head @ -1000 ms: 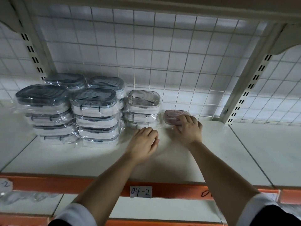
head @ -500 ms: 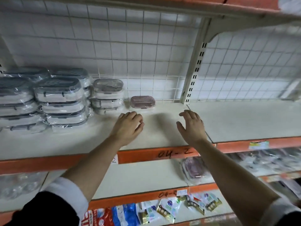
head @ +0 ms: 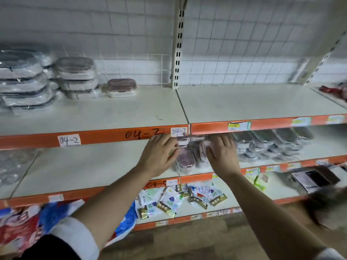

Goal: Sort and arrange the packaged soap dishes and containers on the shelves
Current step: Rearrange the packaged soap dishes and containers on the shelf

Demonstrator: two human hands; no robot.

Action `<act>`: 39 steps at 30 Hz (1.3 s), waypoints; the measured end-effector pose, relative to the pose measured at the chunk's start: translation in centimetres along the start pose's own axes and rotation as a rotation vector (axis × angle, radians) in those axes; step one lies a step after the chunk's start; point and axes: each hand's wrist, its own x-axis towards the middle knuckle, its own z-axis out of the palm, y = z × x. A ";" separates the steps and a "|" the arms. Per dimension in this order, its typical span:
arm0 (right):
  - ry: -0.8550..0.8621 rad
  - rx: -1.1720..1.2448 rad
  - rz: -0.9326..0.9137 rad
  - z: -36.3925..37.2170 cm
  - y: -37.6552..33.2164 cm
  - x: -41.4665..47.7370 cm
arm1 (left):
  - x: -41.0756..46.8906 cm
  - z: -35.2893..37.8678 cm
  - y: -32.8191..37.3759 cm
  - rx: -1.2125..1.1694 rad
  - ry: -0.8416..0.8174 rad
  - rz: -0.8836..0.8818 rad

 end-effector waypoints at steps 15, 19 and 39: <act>-0.354 -0.005 0.124 10.6 12.1 -3.8 | -2.5 19.8 2.3 -0.041 -0.312 -0.245; -0.331 -0.034 0.126 14.1 14.3 -1.3 | -1.1 24.6 0.3 -0.039 -0.296 -0.287; -0.134 -0.049 0.223 19.8 16.6 1.6 | -0.3 31.9 -0.9 -0.023 -0.214 -0.475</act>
